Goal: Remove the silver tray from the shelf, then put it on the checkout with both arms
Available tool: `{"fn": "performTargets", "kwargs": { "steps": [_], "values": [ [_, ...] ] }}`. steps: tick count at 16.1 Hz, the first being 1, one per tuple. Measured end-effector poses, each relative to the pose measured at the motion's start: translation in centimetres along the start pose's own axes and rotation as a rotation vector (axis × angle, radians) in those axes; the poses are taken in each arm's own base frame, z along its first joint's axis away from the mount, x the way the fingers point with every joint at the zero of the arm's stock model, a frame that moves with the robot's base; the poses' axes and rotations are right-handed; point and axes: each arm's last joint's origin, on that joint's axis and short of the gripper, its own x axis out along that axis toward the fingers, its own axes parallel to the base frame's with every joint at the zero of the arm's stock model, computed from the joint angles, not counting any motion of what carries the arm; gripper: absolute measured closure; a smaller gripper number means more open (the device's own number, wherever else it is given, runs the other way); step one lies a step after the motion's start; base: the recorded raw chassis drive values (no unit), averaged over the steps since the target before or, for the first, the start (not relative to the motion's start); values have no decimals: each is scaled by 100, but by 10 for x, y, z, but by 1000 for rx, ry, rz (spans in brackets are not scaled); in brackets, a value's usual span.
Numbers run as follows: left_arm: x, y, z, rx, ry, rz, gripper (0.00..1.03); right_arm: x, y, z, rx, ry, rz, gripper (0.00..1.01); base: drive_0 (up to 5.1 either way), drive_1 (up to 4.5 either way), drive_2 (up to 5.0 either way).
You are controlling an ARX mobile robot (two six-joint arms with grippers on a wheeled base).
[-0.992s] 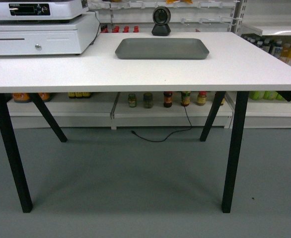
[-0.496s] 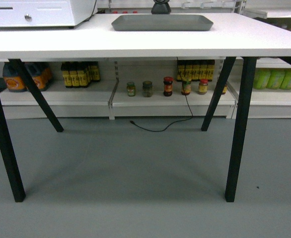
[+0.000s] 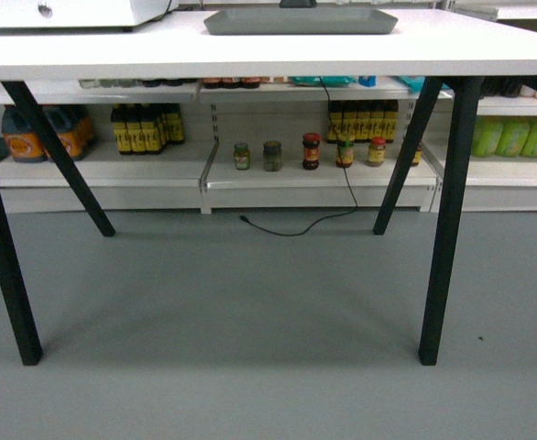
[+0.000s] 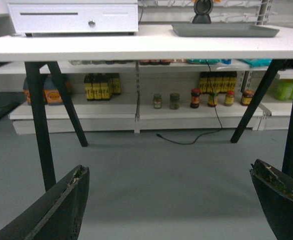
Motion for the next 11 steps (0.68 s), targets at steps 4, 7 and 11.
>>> {"fn": "performTargets", "kwargs": {
  "steps": [4, 7, 11],
  "values": [
    [0, 0, 0, 2, 3, 0, 5, 0, 0, 0, -3, 3, 1, 3, 0, 0, 0],
    [0, 0, 0, 2, 3, 0, 5, 0, 0, 0, -3, 2, 1, 3, 0, 0, 0],
    [0, 0, 0, 2, 3, 0, 5, 0, 0, 0, -3, 2, 1, 3, 0, 0, 0]
  ]
}}
